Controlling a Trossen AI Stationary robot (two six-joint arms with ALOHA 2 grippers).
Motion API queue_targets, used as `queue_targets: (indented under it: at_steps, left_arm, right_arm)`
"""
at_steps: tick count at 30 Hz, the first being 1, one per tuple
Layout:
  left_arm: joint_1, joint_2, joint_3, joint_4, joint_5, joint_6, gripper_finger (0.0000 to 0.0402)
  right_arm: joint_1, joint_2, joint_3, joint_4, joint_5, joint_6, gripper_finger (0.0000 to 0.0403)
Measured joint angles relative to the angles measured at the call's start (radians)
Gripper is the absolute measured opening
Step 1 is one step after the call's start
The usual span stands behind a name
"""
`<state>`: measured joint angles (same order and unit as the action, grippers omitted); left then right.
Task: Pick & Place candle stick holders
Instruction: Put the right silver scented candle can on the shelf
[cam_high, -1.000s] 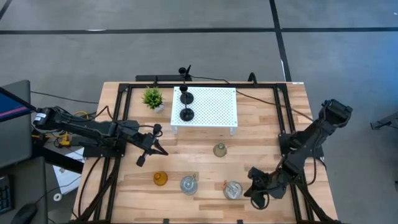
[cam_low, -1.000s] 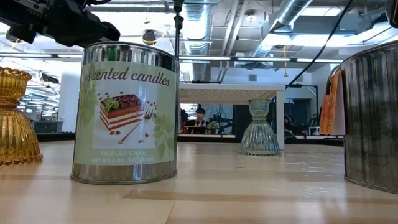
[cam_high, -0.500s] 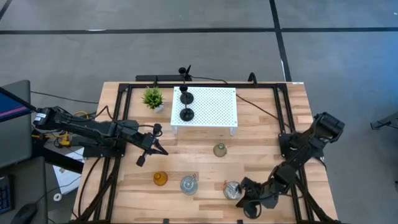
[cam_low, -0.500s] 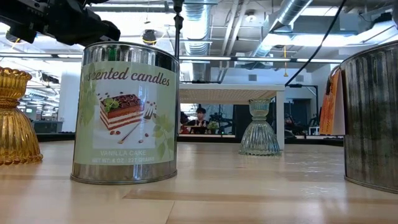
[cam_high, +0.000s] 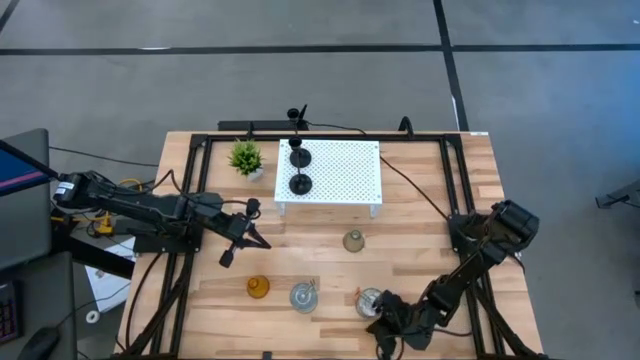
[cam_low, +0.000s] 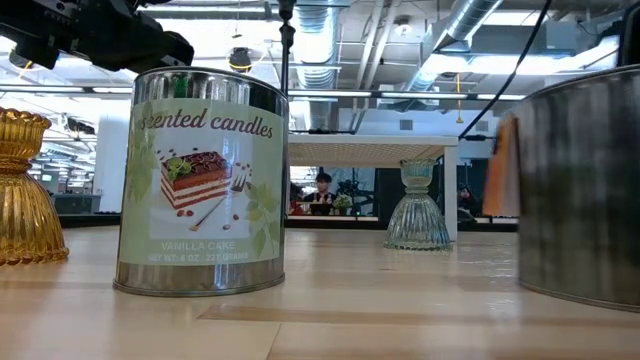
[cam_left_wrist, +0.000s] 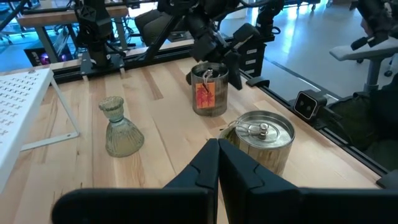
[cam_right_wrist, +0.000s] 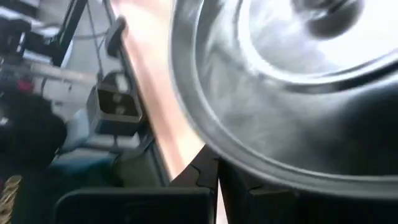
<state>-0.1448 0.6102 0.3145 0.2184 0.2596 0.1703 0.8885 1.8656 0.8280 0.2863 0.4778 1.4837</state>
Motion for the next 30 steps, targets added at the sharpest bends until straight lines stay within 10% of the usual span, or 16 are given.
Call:
queue_targets:
  at_steps: [23, 30]
  left_arm:
    - [0.0, 0.0, 0.0, 0.007, 0.0, 0.0, 0.0008]
    - [0.0, 0.0, 0.0, 0.007, 0.0, 0.0, 0.0008]
  right_arm:
    - [-0.022, -0.01, 0.0, -0.133, 0.487, -0.106, 0.0]
    - [-0.021, -0.013, 0.0, -0.222, 0.483, -0.131, 0.0]
